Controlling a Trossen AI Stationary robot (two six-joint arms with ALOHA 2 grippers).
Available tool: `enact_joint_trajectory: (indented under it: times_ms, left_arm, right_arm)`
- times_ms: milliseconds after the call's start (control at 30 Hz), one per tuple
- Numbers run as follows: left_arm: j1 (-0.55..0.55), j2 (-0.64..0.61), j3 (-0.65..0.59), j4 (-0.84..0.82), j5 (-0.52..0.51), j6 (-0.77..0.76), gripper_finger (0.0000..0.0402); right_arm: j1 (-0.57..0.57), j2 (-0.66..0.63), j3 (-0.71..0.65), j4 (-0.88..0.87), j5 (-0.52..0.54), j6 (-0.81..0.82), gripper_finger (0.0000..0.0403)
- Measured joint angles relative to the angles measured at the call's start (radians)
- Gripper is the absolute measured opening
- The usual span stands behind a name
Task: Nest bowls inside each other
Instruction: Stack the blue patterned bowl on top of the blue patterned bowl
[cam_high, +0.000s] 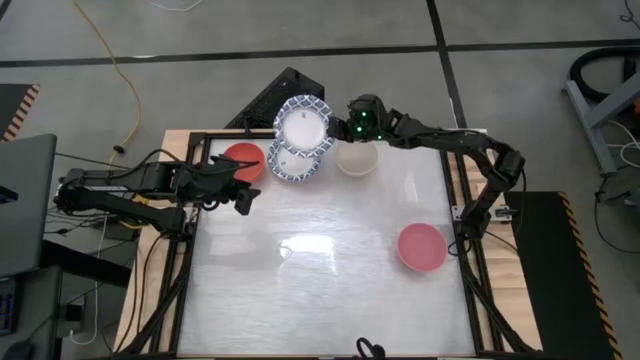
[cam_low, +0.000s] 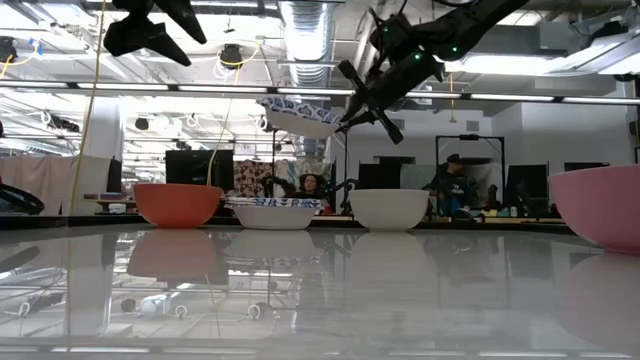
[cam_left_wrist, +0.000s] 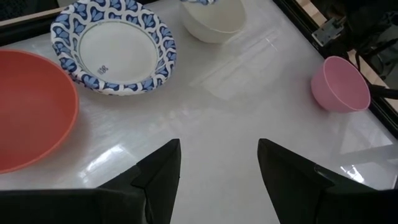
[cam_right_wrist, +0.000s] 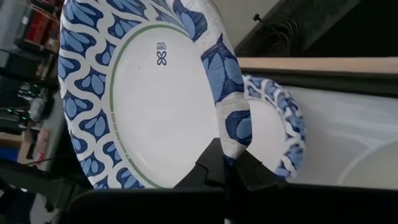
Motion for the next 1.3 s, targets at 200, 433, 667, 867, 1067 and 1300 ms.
enact_joint_trajectory:
  times_ms: [200,433,667,867,1067,1300]
  left_arm:
    - [0.000,0.000,0.000,0.000,-0.011,-0.002,0.0203]
    - [0.000,0.000,0.000,0.001,-0.012,-0.012,0.0203]
    - [0.000,0.000,0.000,0.000,-0.010,-0.022,0.0203]
    - [0.000,0.000,0.000,0.000,-0.009,-0.022,0.0203]
    - [0.000,0.000,0.000,0.000,-0.010,-0.022,0.0203]
    - [0.000,0.000,0.000,0.000,-0.009,-0.026,0.0203]
  right_arm:
    - [0.000,0.000,0.000,0.019,0.016,0.024,0.0009]
    - [0.002,0.109,0.155,-0.006,-0.025,0.005,0.0009]
    - [0.007,0.185,0.332,-0.142,-0.064,-0.058,0.0009]
    - [-0.001,0.198,0.348,-0.206,-0.067,-0.076,0.0009]
    - [-0.001,0.198,0.348,-0.244,-0.058,-0.110,0.0009]
    - [0.002,0.231,0.333,-0.239,-0.054,-0.127,0.0009]
